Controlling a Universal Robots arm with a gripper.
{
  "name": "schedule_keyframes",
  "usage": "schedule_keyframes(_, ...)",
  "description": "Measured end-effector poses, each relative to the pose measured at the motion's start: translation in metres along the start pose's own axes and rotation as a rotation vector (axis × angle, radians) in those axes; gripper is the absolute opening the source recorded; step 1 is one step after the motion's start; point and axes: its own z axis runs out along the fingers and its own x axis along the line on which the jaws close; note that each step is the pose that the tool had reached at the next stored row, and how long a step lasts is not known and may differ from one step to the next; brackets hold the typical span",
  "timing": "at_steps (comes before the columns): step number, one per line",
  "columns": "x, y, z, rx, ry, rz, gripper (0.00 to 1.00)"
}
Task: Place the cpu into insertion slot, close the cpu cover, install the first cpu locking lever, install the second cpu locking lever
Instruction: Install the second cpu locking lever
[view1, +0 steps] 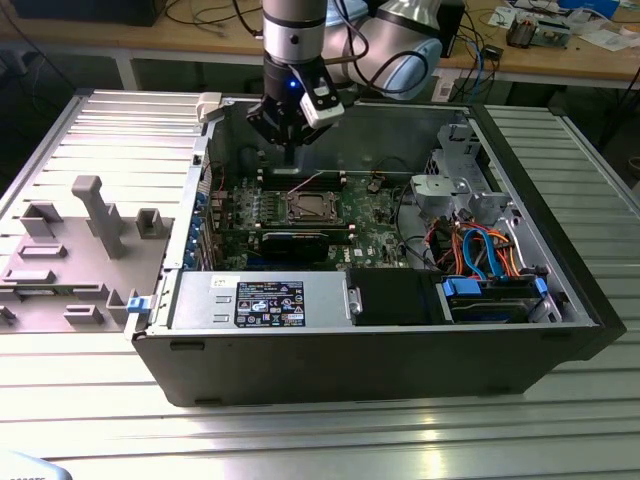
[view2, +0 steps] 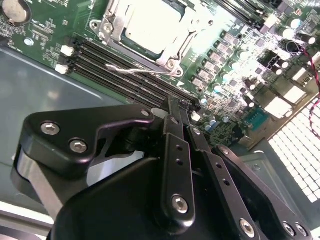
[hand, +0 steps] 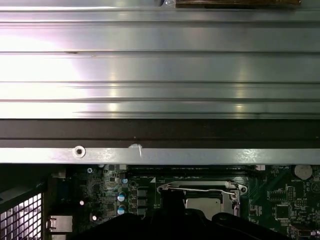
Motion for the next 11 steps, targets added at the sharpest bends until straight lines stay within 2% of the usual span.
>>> schedule_keyframes(11,-0.0013,0.0,0.0013,0.0001,0.0004,0.0,0.11)
